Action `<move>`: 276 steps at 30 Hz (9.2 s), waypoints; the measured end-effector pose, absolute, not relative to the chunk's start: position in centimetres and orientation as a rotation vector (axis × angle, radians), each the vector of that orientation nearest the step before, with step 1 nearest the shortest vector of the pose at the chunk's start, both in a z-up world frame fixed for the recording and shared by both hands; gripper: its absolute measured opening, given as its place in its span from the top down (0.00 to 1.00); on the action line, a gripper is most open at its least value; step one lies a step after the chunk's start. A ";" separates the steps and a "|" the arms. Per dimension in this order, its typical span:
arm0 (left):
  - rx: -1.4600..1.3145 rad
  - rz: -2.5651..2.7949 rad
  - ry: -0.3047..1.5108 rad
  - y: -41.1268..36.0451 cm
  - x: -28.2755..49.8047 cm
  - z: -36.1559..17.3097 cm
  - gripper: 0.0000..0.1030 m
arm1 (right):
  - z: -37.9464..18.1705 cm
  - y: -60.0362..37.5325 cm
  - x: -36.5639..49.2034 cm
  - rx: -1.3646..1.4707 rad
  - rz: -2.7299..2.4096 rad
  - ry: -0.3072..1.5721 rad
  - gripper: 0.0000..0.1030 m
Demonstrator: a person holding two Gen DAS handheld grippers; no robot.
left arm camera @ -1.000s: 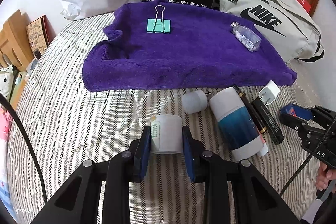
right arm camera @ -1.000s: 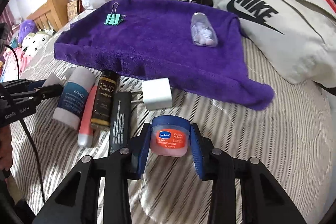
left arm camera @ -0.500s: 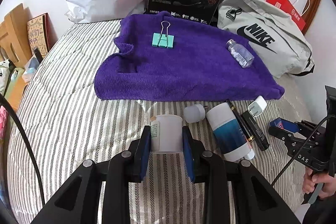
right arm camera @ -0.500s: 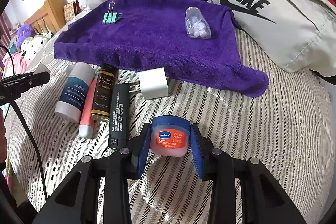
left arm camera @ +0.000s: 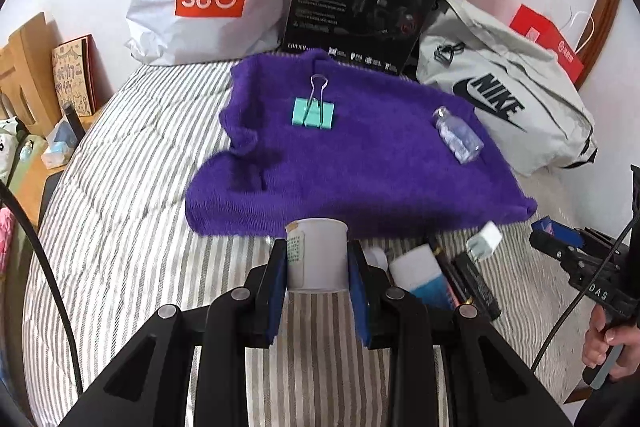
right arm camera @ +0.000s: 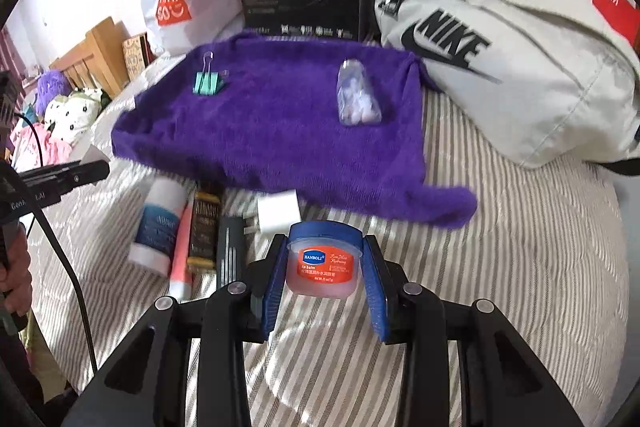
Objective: Organize rigid objects
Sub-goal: 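Place the tape roll beside the clip while the right tool sets the tin by the bottle, then move the left tool back and grasp the small white cap, then grasp the white charger plug with the right tool while the left tool holds the cap, then place the white cap on the towel while the right tool sets the charger plug by the tin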
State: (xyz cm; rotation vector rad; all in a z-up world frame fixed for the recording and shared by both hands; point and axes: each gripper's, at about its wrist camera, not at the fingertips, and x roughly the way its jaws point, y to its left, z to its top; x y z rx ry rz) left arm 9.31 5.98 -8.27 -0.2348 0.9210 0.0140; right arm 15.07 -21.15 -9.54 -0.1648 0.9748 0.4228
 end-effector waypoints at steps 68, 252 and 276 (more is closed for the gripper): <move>-0.261 0.113 0.868 6.0 21.7 -13.1 0.73 | -9.3 -20.8 21.3 -0.127 0.454 1.014 0.56; -0.302 -0.034 0.955 7.7 18.2 -10.1 0.72 | -13.5 -13.7 25.1 -0.189 0.530 1.102 0.55; -0.103 0.047 1.103 5.7 20.2 -12.2 0.65 | -11.8 -16.5 24.0 -0.147 0.521 1.112 0.45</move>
